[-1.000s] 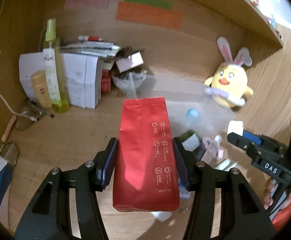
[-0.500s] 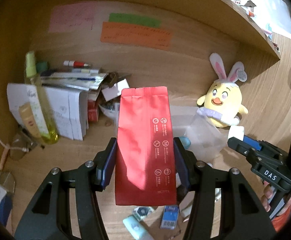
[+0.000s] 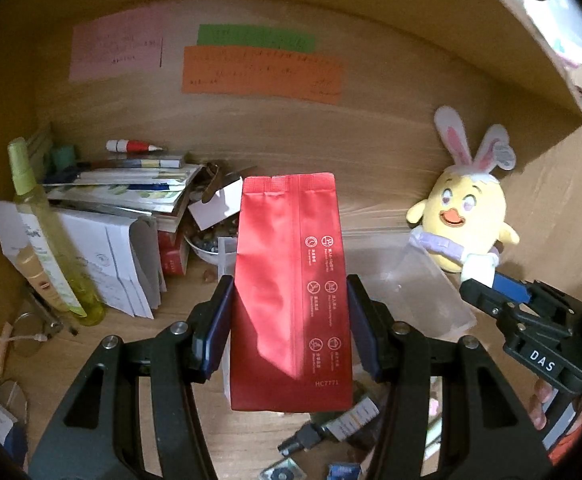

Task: Organize objects
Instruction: 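Lift pouch and tape into the clear box and open both tools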

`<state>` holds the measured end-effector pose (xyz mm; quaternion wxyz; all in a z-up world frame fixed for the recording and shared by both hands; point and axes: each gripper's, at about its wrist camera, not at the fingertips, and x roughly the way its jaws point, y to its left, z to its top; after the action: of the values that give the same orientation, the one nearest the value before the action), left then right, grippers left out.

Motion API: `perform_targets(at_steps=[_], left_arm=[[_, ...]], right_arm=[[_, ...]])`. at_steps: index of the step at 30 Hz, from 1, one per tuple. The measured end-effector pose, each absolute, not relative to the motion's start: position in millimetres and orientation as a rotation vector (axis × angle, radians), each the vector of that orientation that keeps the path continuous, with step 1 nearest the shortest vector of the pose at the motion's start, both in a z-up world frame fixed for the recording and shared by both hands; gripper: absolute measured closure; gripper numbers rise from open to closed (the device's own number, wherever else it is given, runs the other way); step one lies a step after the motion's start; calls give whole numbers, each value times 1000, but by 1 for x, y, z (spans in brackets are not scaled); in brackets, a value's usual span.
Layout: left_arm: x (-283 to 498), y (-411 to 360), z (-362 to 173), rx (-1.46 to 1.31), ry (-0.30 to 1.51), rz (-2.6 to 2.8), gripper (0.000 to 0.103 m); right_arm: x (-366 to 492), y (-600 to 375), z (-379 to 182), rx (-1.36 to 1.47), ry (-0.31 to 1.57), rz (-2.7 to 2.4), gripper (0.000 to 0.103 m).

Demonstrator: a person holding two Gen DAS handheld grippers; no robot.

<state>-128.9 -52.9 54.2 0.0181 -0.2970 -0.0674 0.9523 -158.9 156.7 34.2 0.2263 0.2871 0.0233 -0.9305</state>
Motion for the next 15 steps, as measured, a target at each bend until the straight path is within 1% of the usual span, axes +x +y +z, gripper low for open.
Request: perform_targets(at_steps=[9,15], left_arm=[[-165,-55,25,-1062,-206,2939,49],[-177,-59,10,-1134,-244,2916,49]], right_arm=[[-187,147,7,916,114,-2532,68],[-196,142,-9,979,133,-2507,68]])
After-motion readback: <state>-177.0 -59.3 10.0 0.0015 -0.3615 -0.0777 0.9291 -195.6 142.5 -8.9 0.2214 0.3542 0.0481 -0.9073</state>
